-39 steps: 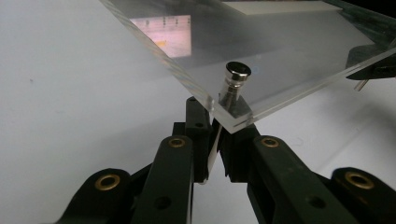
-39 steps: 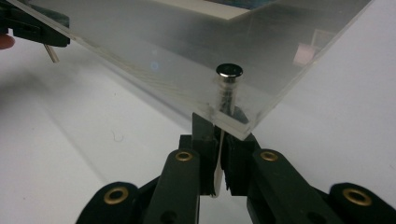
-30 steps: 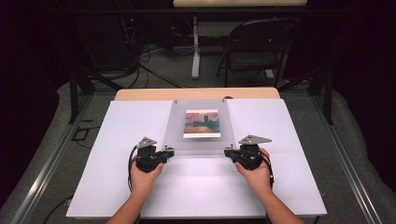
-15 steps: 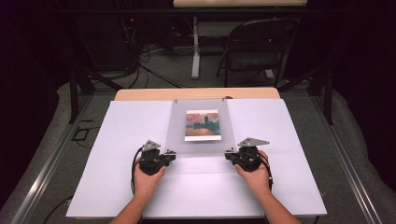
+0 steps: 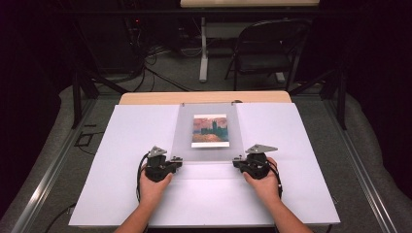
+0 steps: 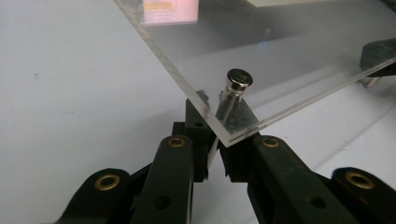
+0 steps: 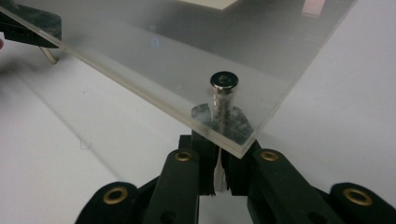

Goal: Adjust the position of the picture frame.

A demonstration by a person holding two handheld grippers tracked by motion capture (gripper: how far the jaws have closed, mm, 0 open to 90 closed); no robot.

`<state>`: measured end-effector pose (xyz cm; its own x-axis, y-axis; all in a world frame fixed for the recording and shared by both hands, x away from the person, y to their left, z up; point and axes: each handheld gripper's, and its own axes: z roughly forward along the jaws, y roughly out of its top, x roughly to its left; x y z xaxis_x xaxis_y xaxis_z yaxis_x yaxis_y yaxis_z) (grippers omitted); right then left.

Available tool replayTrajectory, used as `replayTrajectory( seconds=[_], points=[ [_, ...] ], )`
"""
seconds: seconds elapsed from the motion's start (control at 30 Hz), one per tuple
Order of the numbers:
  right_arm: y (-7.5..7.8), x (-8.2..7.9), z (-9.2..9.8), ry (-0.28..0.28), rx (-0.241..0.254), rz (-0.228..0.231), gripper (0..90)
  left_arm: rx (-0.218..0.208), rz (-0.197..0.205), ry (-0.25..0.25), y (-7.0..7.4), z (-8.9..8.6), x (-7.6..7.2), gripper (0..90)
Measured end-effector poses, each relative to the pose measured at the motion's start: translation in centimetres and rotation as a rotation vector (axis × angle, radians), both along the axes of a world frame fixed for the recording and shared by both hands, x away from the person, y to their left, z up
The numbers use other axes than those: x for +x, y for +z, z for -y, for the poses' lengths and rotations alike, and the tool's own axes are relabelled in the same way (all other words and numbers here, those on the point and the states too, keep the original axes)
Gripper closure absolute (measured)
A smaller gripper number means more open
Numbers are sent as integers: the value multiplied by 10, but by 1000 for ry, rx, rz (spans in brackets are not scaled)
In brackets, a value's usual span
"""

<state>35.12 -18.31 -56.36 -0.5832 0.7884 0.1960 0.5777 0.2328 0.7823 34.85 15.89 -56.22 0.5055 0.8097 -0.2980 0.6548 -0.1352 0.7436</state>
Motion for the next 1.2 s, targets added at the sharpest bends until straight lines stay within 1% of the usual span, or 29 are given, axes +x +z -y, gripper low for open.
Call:
replayTrajectory(
  seconds=[0.07, 0.3, 0.5, 0.63, 0.67, 0.7, 0.73, 0.83, 0.87, 0.9, 0.93, 0.97, 1.0, 1.03, 1.07, 1.1, 1.13, 1.17, 1.2],
  points=[
    [-1, 0, 0, -1, 6, -3, 847, 2, 1, 0, 0, 0, 0, 826],
    [-2, 0, 1, 2, 3, -5, 848, 5, -2, -12, 1, 0, 0, 826],
    [-1, 0, 2, -2, -7, -2, 849, 8, 2, -14, 1, 2, -2, 827],
    [-1, 0, 2, -2, -6, -4, 848, 5, 0, -10, 0, 2, -2, 825],
    [-2, 0, 2, -4, 4, -4, 846, 10, 4, -10, 0, 2, -2, 825],
    [-2, 0, 2, -4, 4, -4, 846, 10, 4, -10, 0, 2, -2, 824],
    [-2, 0, 3, -3, 7, -8, 844, 6, 9, -4, 0, 2, -3, 824],
    [-2, -1, 3, -7, 13, -11, 816, -5, 7, -1, -1, 2, -3, 812],
    [-1, -2, 2, -4, 6, -2, 787, -3, 9, 2, -1, 1, -3, 784],
    [-1, -2, 2, -4, 6, -2, 787, -5, 13, 6, -1, 2, -4, 784],
    [-1, -3, 1, -1, 2, 13, 766, -3, 13, 6, 0, 1, -4, 767],
    [1, -6, -1, 1, -15, 31, 704, 5, 17, 23, 0, 2, -6, 706],
    [2, -7, -2, 0, -28, 42, 668, 5, 17, 23, 0, 2, -6, 668],
    [2, -7, -2, 0, -28, 42, 668, 17, 25, 27, 0, 2, -7, 668],
    [3, -9, -4, -9, -58, 61, 608, 28, 32, 26, 1, 3, -8, 603],
    [3, -9, -4, -9, -58, 61, 608, 34, 35, 30, 2, 4, -9, 603],
    [4, -12, -6, -14, -73, 72, 556, 44, 34, 17, 3, 5, -12, 547],
    [4, -13, -7, -15, -79, 78, 530, 48, 39, 20, 3, 6, -13, 523],
    [5, -14, -7, -17, -89, 74, 507, 55, 39, 23, 3, 7, -15, 494]
  ],
)
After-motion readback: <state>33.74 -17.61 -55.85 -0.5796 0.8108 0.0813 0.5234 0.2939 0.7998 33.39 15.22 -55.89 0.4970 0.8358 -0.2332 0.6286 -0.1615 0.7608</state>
